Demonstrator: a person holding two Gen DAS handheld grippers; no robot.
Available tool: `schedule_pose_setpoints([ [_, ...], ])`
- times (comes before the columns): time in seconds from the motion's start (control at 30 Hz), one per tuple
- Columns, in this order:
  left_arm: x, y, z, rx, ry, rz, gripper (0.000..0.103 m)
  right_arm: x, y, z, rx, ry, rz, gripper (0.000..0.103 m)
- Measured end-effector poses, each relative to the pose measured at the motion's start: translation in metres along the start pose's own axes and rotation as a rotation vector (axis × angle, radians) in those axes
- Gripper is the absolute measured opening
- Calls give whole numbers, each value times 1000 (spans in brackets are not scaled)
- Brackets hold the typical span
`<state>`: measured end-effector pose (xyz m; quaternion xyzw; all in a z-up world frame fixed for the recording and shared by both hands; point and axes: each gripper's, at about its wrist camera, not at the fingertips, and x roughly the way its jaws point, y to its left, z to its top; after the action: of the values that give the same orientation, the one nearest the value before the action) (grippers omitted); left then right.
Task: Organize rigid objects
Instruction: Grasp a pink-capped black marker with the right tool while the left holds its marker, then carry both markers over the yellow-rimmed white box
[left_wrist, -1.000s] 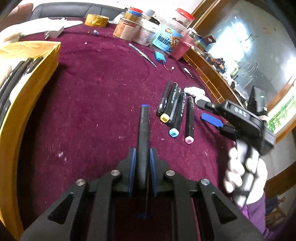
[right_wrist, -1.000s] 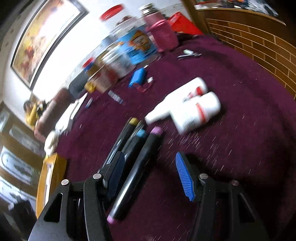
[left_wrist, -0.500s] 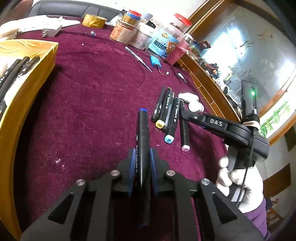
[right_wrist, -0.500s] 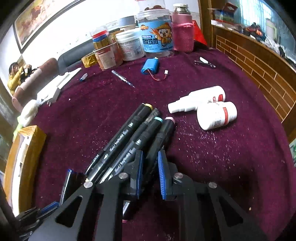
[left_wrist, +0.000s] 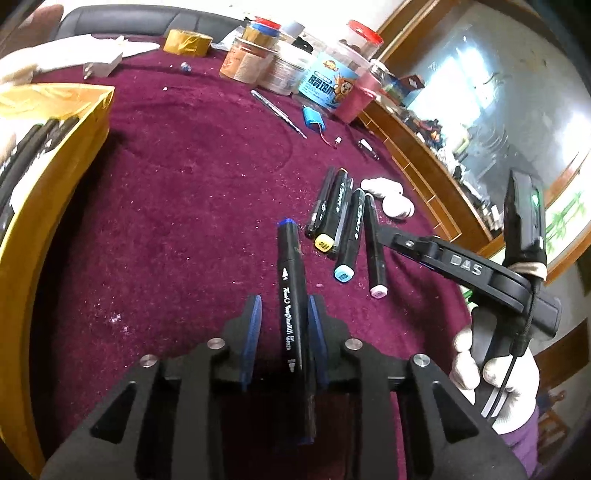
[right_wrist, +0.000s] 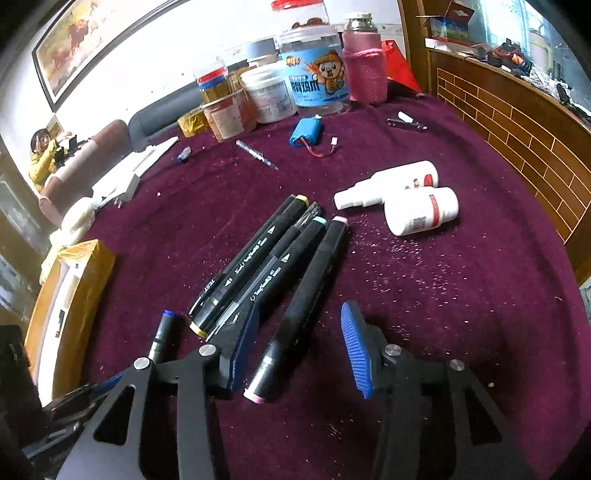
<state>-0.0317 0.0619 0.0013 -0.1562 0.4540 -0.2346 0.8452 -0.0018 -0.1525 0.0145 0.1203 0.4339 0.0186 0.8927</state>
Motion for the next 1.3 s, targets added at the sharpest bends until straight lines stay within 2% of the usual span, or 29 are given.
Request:
schedule_pose_setpoints([
  [0.1, 1, -8, 0, 43, 3, 41, 29, 11, 0, 0, 14, 30, -62, 41],
  [0.17, -1, -9, -1, 38, 1, 52, 31, 14, -2, 0, 33, 37, -65, 41],
  [0.27, -6, -5, -2, -3, -10, 55, 44, 17, 3, 1, 3, 43, -95, 41],
  [0.33, -2, -12, 0, 43, -5, 88, 50, 20, 8, 1, -26, 42, -125, 40],
  [0.4, 7, -28, -1, 136, 3, 147, 78, 24, 17, 1, -79, 35, -170, 36],
  [0.43, 15, -43, -2, 215, 32, 173, 94, 25, 21, 1, -100, 28, -175, 28],
  [0.47, 23, -52, -3, 272, 62, 186, 103, 25, 24, 0, -117, 25, -157, 22],
  [0.5, 39, -68, -7, 382, 122, 240, 103, 24, 26, 0, -130, 27, -152, 21],
  [0.53, 45, -74, -10, 427, 136, 286, 95, 23, 24, -1, -129, 29, -141, 19],
  [0.57, 49, -80, -12, 458, 136, 306, 69, 21, 21, -1, -120, 32, -121, 16],
  [0.6, 44, -83, -11, 463, 113, 270, 37, 18, 14, -2, -93, 37, -92, 14],
  [0.63, 38, -80, -9, 445, 86, 261, 22, 14, 4, -3, -51, 49, -44, 13],
  [0.67, 33, -73, -5, 406, 75, 236, 12, 11, 0, -4, -25, 55, -10, 13],
  [0.7, 29, -65, -3, 366, 73, 204, 12, 5, -11, -8, 21, 65, 45, 13],
  [0.77, 22, -50, 0, 292, 61, 165, 12, -3, -20, -13, 57, 65, 87, 13],
  [0.9, 1, -36, -1, 237, 13, 124, 12, -27, -28, -23, 109, 40, 215, 13],
  [0.97, -17, -33, 0, 206, -14, 71, 12, -35, -25, -24, 121, 35, 277, 13],
  [1.17, -84, -7, 7, 109, -111, -21, 13, -48, 20, -17, 86, 56, 457, 13],
  [1.23, -110, 13, 13, 72, -147, -8, 13, -47, 46, -13, 53, 74, 503, 13],
  [1.3, -135, 44, 21, 34, -182, 44, 13, -42, 77, -9, 23, 108, 552, 13],
])
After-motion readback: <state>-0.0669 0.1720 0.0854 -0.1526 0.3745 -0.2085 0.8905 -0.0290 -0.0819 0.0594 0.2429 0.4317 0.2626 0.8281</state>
